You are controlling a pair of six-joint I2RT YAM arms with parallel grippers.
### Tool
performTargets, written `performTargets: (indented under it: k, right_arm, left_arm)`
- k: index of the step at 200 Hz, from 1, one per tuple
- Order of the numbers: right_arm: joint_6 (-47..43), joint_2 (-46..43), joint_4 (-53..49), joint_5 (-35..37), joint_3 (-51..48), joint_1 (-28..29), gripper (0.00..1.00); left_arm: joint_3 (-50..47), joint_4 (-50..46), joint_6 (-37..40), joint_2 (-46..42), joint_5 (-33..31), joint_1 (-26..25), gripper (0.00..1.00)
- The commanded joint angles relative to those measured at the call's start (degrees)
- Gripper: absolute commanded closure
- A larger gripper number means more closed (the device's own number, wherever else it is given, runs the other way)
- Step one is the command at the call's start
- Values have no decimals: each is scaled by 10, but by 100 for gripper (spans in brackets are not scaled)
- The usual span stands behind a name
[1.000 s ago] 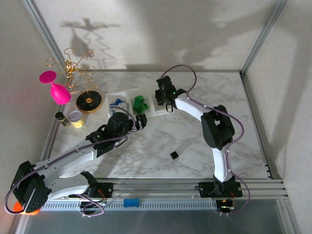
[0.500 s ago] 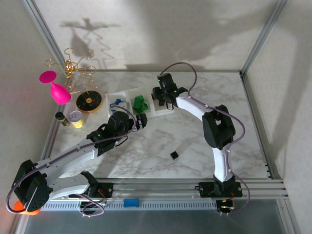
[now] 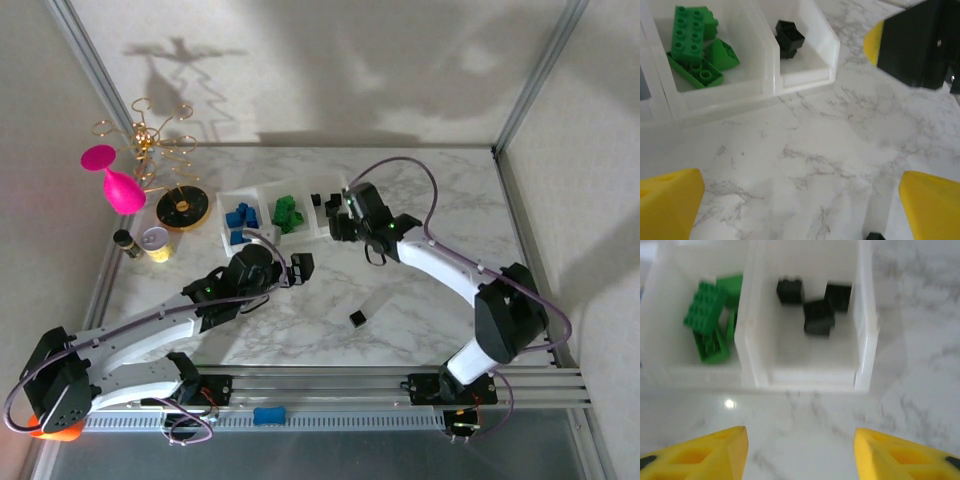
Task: Sort the legos into containers by color
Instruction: Pick up the lego from the bottom-center of the table.
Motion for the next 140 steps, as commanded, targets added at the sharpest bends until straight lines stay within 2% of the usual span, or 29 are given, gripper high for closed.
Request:
performTargets:
  k: [1,54,87,140]
  right_arm:
    - [30,-43,-50,16,-57,35,40]
    - [93,-113,-97,15,-173,115,29]
    - [126,-142,-98,2,-246,134,26]
    - [119,-115,-70,-23,-257,174,25]
  left_arm:
    - [-19,0,-24,-23,-12,-13,0]
    - [-47,-30,-70,-50,-36,-22,0]
    - [-59,-38,-81,-58,-46,-22,0]
    - [-58,-41,-80,-51,-51,-22,0]
